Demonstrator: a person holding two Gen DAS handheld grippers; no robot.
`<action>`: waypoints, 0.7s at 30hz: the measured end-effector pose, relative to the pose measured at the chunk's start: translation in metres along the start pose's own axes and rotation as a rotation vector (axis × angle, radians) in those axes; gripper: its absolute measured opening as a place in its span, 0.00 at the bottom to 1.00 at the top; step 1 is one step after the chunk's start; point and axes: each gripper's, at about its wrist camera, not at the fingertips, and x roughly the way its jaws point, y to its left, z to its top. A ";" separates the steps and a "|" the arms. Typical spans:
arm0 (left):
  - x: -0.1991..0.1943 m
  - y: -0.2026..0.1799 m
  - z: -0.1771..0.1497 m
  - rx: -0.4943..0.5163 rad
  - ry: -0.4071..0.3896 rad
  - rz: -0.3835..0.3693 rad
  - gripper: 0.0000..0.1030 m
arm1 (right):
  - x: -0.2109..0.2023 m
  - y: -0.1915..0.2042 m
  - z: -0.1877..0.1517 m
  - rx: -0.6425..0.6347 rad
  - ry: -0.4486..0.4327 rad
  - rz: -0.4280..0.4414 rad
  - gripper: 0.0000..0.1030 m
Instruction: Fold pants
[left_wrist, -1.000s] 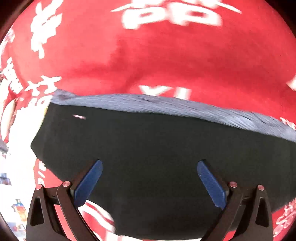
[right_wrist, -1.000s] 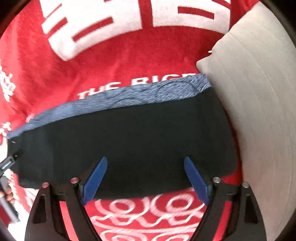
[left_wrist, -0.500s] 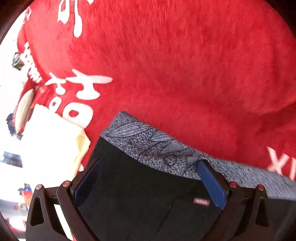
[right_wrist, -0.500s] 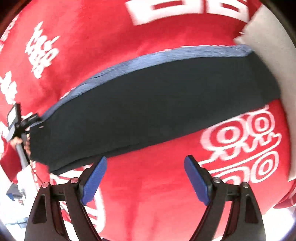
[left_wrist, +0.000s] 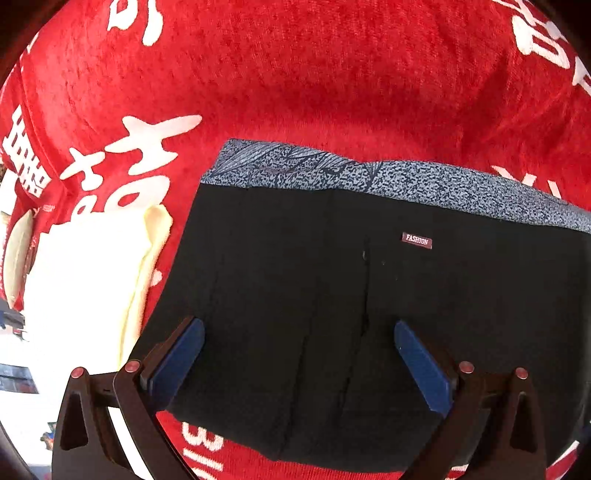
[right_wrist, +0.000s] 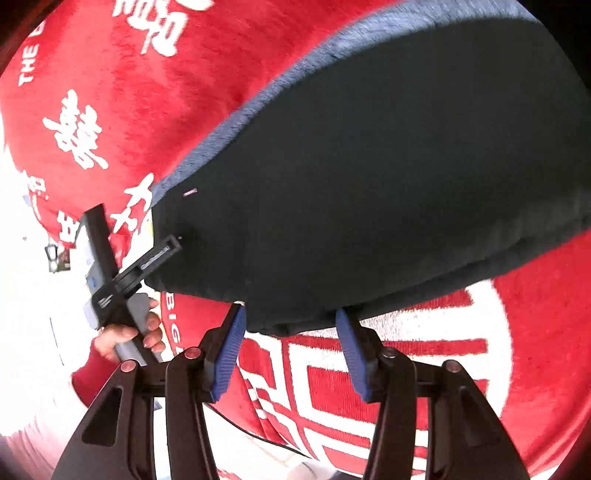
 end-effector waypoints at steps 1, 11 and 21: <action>-0.002 -0.002 0.001 0.003 0.018 -0.010 1.00 | 0.007 -0.003 0.006 0.011 -0.009 0.008 0.53; -0.041 -0.092 -0.021 0.222 -0.026 -0.192 1.00 | -0.026 -0.042 0.011 0.162 -0.124 0.042 0.51; -0.047 -0.125 -0.066 0.343 -0.040 -0.151 1.00 | -0.036 -0.058 0.005 0.172 -0.104 -0.030 0.08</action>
